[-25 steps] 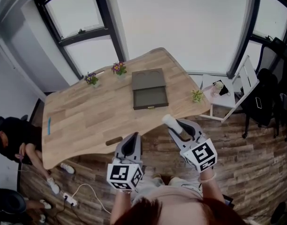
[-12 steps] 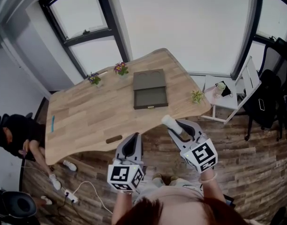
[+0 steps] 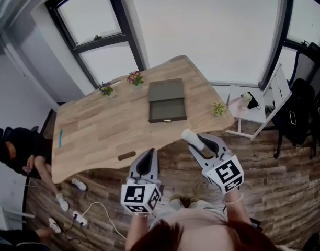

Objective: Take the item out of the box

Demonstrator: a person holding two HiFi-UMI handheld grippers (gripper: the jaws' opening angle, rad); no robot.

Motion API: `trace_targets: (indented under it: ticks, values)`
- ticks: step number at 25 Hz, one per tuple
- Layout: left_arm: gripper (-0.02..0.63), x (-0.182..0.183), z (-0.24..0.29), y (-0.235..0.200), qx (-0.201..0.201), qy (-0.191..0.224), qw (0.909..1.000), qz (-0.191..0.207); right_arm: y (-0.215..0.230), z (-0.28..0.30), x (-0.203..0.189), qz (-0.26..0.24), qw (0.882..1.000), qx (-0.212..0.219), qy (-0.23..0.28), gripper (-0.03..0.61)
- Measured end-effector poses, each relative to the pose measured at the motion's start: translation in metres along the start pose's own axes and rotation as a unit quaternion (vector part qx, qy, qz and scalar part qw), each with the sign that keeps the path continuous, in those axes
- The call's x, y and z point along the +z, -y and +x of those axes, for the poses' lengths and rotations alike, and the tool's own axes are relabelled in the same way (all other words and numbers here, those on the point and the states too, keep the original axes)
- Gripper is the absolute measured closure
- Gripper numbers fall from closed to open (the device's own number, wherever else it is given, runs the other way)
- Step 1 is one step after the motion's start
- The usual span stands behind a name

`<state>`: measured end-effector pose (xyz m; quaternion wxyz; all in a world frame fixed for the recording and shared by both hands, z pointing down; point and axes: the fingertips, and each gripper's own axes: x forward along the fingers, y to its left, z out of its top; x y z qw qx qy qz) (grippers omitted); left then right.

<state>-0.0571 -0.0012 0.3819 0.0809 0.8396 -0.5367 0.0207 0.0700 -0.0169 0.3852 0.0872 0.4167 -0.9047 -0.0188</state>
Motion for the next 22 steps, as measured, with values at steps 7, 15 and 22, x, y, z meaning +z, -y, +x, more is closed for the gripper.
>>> trace_targets:
  ticks: [7, 15, 22]
  values:
    - [0.612, -0.002, -0.001, 0.004, 0.001, -0.006, 0.9999, 0.008, 0.002, -0.004, -0.001, 0.003, 1.0, 0.0, 0.001, 0.453]
    - [0.614, -0.007, 0.0, -0.001, 0.006, -0.019, 0.9998, 0.008, -0.001, -0.001, -0.003, 0.001, 1.0, 0.003, -0.004, 0.453]
    - [0.614, -0.009, 0.003, -0.008, -0.002, -0.023, 0.9997, 0.006, 0.002, 0.006, -0.007, -0.001, 1.0, -0.006, -0.013, 0.453]
